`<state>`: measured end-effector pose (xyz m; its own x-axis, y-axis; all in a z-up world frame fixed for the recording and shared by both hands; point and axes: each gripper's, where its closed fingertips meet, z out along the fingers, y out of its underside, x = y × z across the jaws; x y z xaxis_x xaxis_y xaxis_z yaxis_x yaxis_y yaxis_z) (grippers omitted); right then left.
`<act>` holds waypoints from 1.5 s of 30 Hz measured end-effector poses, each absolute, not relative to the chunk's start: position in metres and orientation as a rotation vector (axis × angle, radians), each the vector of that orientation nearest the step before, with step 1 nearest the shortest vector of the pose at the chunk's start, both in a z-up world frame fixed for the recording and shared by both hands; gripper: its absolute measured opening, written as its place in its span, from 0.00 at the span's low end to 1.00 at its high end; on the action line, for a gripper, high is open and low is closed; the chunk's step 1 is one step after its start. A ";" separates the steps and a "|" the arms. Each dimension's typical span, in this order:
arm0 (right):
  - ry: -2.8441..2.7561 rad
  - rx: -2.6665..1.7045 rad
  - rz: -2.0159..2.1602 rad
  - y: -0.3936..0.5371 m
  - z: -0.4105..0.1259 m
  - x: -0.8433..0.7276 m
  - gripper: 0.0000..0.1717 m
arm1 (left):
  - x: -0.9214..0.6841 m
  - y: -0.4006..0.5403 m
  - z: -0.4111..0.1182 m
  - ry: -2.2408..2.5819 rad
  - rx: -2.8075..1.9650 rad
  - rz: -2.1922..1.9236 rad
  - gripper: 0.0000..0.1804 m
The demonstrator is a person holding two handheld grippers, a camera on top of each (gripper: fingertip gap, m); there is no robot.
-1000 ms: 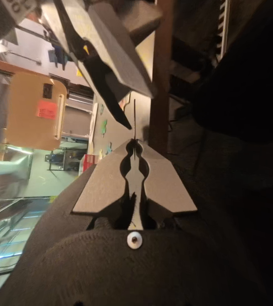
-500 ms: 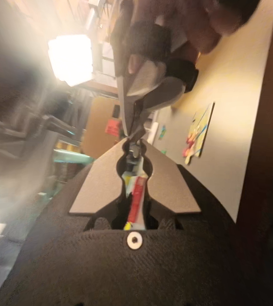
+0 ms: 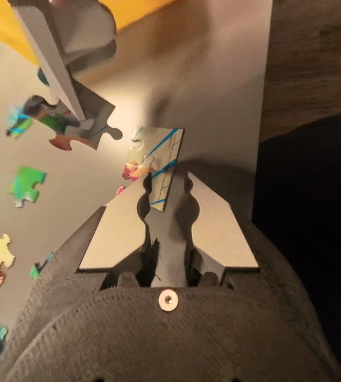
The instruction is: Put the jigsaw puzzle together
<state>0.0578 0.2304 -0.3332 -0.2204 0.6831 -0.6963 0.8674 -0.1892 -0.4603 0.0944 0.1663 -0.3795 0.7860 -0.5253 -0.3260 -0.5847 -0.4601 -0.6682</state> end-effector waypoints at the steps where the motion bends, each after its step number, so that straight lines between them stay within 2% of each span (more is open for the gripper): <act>1: 1.847 1.820 -1.364 0.232 -0.335 0.057 0.00 | 0.093 0.167 -0.381 0.797 -2.169 0.070 0.14; 11: 1.659 1.796 -1.324 0.235 -0.354 0.061 0.00 | 0.080 0.160 -0.384 0.723 -2.222 -0.068 0.03; 29: 1.692 1.770 -1.235 0.234 -0.370 0.061 0.00 | 0.076 0.154 -0.384 0.681 -2.215 -0.109 0.00; 37: 1.776 1.759 -1.266 0.231 -0.375 0.062 0.03 | 0.080 0.178 -0.383 0.610 -2.201 0.075 0.00; 45: 1.879 1.908 -1.267 0.237 -0.378 0.063 0.08 | 0.082 0.182 -0.383 0.462 -2.243 -0.060 0.00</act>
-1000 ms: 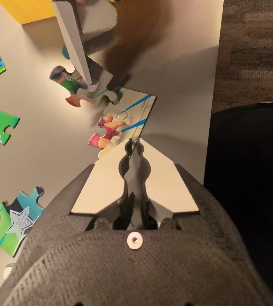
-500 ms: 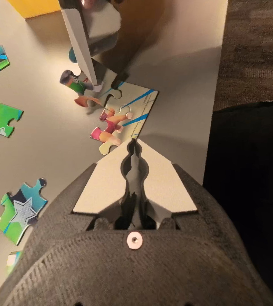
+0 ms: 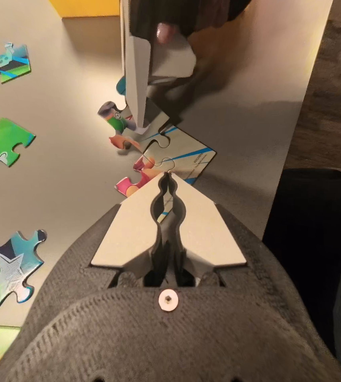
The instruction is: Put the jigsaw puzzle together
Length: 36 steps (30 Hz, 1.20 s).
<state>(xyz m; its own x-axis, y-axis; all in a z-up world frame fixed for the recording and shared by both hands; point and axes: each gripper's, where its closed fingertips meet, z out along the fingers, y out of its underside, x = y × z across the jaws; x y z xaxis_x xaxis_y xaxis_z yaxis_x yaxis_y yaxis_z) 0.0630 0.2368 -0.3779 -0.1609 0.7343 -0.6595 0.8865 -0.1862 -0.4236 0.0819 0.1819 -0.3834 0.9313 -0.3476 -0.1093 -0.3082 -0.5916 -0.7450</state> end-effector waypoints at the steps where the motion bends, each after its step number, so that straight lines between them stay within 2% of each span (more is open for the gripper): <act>1: 1.915 1.942 -1.257 0.239 -0.378 0.063 0.08 | 0.082 0.182 -0.383 0.463 -2.239 -0.050 0.00; 6: 2.094 2.046 -1.159 0.248 -0.376 0.065 0.17 | 0.082 0.182 -0.383 0.482 -2.231 -0.003 0.00; 12: 2.141 1.982 -1.163 0.235 -0.373 0.067 0.07 | 0.082 0.182 -0.384 0.473 -2.230 -0.031 0.00; 18: 2.073 1.934 -1.236 0.227 -0.367 0.071 0.01 | 0.082 0.182 -0.383 0.473 -2.230 -0.032 0.00; 29: 1.892 2.027 -1.344 0.233 -0.378 0.069 0.07 | 0.082 0.182 -0.383 0.469 -2.230 -0.032 0.00; 36: 2.117 2.142 -1.193 0.236 -0.378 0.070 0.13 | 0.082 0.182 -0.383 0.465 -2.232 -0.029 0.00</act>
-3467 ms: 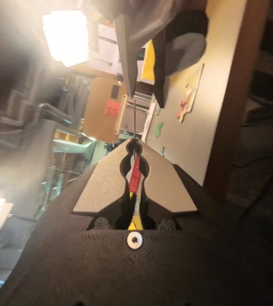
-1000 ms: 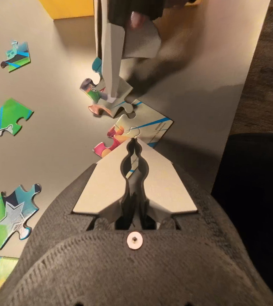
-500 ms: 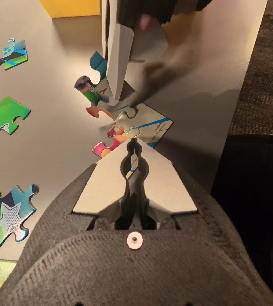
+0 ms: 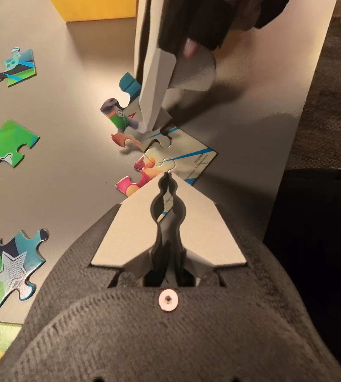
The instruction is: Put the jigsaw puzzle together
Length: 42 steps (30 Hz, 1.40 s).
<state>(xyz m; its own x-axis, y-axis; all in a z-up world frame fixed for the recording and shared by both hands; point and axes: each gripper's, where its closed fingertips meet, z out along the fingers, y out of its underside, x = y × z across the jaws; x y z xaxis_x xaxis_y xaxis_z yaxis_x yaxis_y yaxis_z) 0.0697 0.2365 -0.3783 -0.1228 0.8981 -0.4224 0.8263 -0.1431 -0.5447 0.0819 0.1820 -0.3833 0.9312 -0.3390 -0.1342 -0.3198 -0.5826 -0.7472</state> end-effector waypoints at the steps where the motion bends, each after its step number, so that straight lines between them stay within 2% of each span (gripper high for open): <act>1: -2.002 -1.986 1.059 0.238 -0.378 0.070 0.15 | 0.082 0.182 -0.383 0.464 -2.232 -0.029 0.00; 5: -2.049 -1.875 0.845 0.243 -0.380 0.071 0.23 | 0.082 0.182 -0.383 0.464 -2.233 -0.032 0.00; 12: -2.080 -1.781 0.641 0.252 -0.384 0.079 0.43 | 0.082 0.182 -0.383 0.463 -2.233 -0.037 0.00; 15: -2.073 -1.815 0.706 0.251 -0.380 0.083 0.45 | 0.082 0.182 -0.383 0.463 -2.233 -0.040 0.00; 21: -2.064 -1.808 0.849 0.246 -0.379 0.082 0.41 | 0.082 0.182 -0.383 0.463 -2.233 -0.039 0.00; 26: -1.989 -1.704 0.852 0.253 -0.368 0.069 0.15 | 0.082 0.183 -0.383 0.458 -2.235 -0.037 0.00; 31: -2.059 -1.720 0.809 0.250 -0.381 0.070 0.04 | 0.083 0.186 -0.383 0.466 -2.240 -0.001 0.00; 35: -2.046 -1.699 0.783 0.247 -0.382 0.070 0.00 | 0.083 0.188 -0.383 0.448 -2.240 -0.007 0.00; 42: -1.941 -1.650 0.679 0.259 -0.382 0.067 0.00 | 0.083 0.188 -0.384 0.435 -2.243 0.000 0.00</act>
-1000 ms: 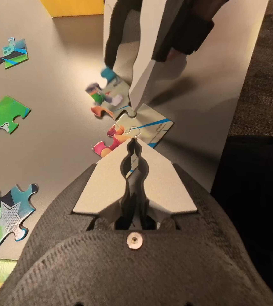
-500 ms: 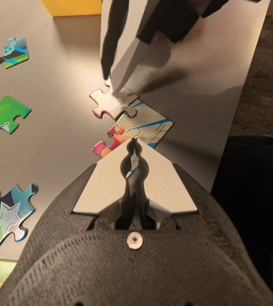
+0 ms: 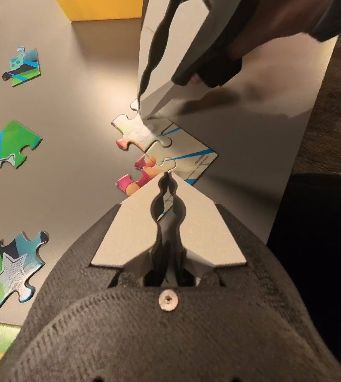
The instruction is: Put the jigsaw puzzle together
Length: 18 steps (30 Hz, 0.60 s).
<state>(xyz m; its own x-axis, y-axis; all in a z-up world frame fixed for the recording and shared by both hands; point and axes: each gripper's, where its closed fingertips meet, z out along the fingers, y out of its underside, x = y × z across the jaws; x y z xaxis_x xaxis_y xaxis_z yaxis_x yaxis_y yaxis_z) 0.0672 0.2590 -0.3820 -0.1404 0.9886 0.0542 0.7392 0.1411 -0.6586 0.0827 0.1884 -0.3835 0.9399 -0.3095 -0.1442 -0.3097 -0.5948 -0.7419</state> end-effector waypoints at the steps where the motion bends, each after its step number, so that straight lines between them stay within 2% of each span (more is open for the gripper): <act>1: -1.939 -1.641 0.660 0.261 -0.382 0.067 0.00 | 0.083 0.188 -0.384 0.438 -2.248 0.007 0.00; 8: -1.913 -1.571 0.593 0.263 -0.376 0.067 0.00 | 0.082 0.187 -0.384 0.402 -2.273 0.021 0.00; 11: -1.903 -1.605 0.869 0.236 -0.360 0.068 0.00 | 0.082 0.187 -0.384 0.390 -2.265 0.022 0.00; 18: -2.049 -1.636 0.843 0.221 -0.383 0.079 0.00 | 0.083 0.187 -0.384 0.383 -2.260 -0.001 0.00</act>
<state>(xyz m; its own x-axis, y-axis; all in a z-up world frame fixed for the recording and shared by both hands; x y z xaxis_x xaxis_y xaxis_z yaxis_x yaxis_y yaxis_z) 0.0795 0.2208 -0.3827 -0.2465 0.9667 -0.0695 0.7355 0.1398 -0.6629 0.0825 0.1875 -0.3836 0.9536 -0.2738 -0.1250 -0.2734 -0.6144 -0.7401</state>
